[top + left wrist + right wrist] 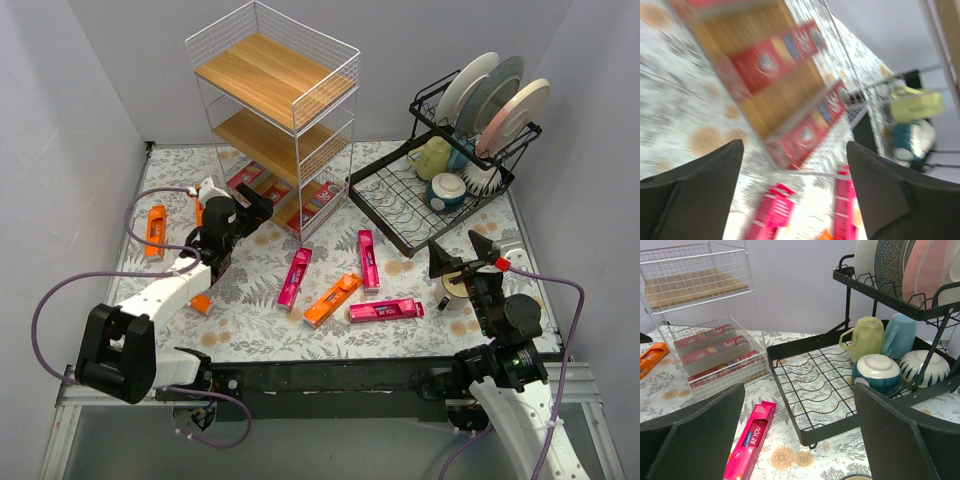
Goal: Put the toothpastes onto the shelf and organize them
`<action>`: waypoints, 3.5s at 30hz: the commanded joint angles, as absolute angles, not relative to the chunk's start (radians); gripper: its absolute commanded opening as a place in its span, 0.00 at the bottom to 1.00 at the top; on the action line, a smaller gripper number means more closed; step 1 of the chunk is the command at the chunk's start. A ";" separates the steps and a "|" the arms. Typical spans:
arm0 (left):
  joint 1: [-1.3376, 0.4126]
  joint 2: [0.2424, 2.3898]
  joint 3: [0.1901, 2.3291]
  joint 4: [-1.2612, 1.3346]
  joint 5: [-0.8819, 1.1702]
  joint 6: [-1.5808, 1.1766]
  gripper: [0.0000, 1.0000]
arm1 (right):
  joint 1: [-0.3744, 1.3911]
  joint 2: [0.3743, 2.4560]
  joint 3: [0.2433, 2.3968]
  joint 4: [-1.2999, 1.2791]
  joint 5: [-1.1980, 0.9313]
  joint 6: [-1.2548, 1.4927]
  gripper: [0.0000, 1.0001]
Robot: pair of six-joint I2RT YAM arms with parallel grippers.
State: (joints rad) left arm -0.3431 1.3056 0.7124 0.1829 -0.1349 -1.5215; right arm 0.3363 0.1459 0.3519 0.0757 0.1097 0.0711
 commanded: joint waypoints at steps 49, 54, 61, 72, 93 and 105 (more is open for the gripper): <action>0.074 1.878 0.985 0.077 -0.129 -0.704 0.52 | 0.342 0.169 0.387 0.115 0.115 0.067 0.98; 0.074 1.829 0.966 0.077 -0.133 -0.704 0.48 | 0.344 0.169 0.387 0.112 0.118 0.067 0.99; 0.074 1.763 0.939 0.075 -0.158 -0.721 0.41 | 0.344 0.166 0.388 0.114 0.112 0.067 0.99; 0.072 1.568 0.957 -0.044 -0.189 -0.755 0.36 | 0.344 0.150 0.388 0.114 0.106 0.067 0.99; 0.045 1.144 1.067 -0.178 0.319 -0.673 0.37 | 0.345 0.170 0.382 0.132 0.069 0.071 0.99; 0.014 1.394 1.359 -0.187 0.437 -0.591 0.38 | 0.345 0.183 0.397 0.110 0.100 0.046 0.99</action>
State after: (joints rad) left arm 0.0174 1.3258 1.2762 -0.1963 0.3813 -0.6338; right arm 0.3408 0.1692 0.3519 0.0769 0.0799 0.0692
